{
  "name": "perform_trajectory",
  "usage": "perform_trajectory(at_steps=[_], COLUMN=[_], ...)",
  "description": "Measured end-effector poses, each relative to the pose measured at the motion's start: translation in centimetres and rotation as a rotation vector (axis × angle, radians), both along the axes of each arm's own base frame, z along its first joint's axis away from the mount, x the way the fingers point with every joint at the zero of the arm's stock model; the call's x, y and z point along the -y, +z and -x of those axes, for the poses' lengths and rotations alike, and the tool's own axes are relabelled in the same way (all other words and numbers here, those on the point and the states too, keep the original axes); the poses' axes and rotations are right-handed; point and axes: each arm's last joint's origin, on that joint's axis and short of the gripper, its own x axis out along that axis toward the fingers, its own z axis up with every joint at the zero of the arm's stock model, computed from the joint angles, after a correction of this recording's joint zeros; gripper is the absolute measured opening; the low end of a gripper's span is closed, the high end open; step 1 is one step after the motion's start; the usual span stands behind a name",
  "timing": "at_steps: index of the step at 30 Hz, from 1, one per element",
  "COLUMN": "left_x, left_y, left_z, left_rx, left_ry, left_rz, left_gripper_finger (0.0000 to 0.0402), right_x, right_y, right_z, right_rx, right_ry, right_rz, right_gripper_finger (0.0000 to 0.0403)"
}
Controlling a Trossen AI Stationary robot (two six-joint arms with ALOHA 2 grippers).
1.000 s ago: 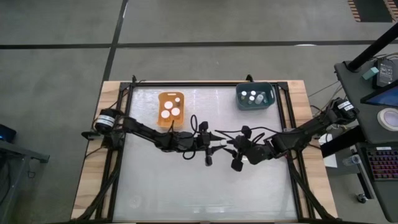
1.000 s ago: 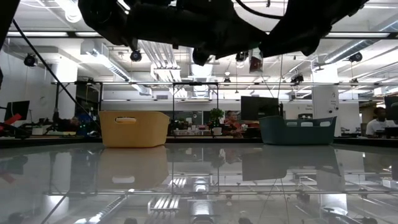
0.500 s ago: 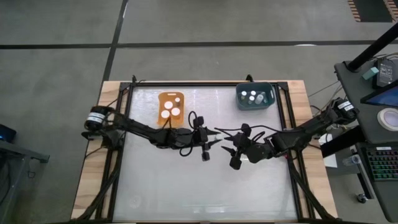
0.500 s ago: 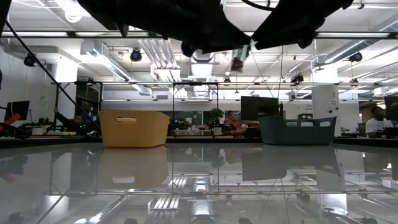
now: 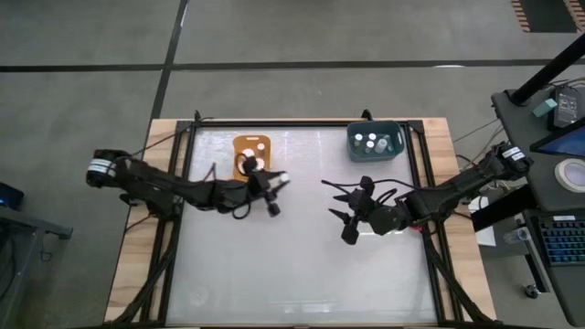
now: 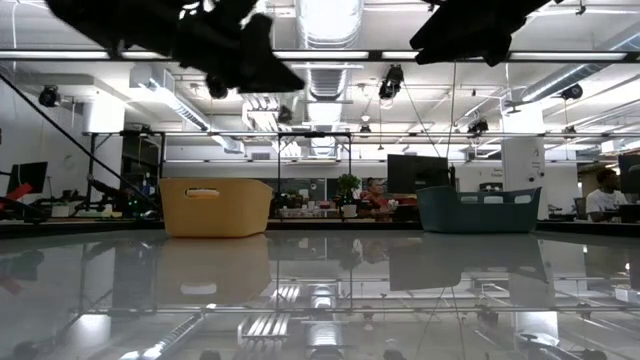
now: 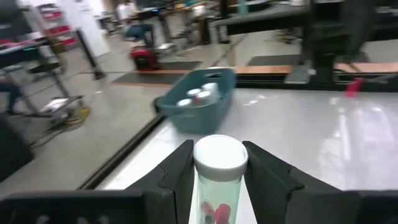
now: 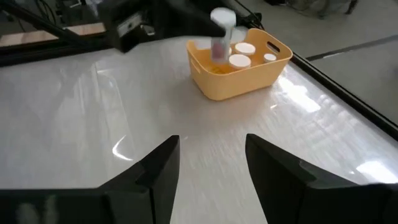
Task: Pick and place medicine bottles into bin by pill shape (circle, oval)
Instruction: Put the white bottle pill into the blue bin
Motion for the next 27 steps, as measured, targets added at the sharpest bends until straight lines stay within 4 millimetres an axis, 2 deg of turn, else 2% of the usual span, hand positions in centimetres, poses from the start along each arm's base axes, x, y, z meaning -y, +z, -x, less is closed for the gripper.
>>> perform_trajectory(at_steps=[11, 14, 21, 27], left_x=[-3.1, -4.2, -6.1, -8.0], left_y=[-3.0, -4.1, -5.4, -5.9], left_z=[6.5, 8.0, 9.8, 10.5], left_rx=[-0.023, -0.035, -0.057, -0.072], left_ry=[0.136, 0.108, -0.014, -0.092], left_rz=[0.036, 0.056, 0.093, 0.139], left_gripper_finger=[0.0105, 0.0105, 0.0105, 0.0105], right_x=[0.4, 0.4, 0.7, 0.8], right_y=[-0.7, -0.8, -0.9, -0.9], right_z=[-0.6, -0.7, -0.8, -0.8], right_rx=[-0.026, -0.034, -0.038, -0.039], right_ry=[-0.02, -0.024, -0.033, -0.038], right_rz=[0.012, 0.016, 0.017, 0.016], right_gripper_finger=[0.0176, 0.0176, 0.0176, 0.0176])
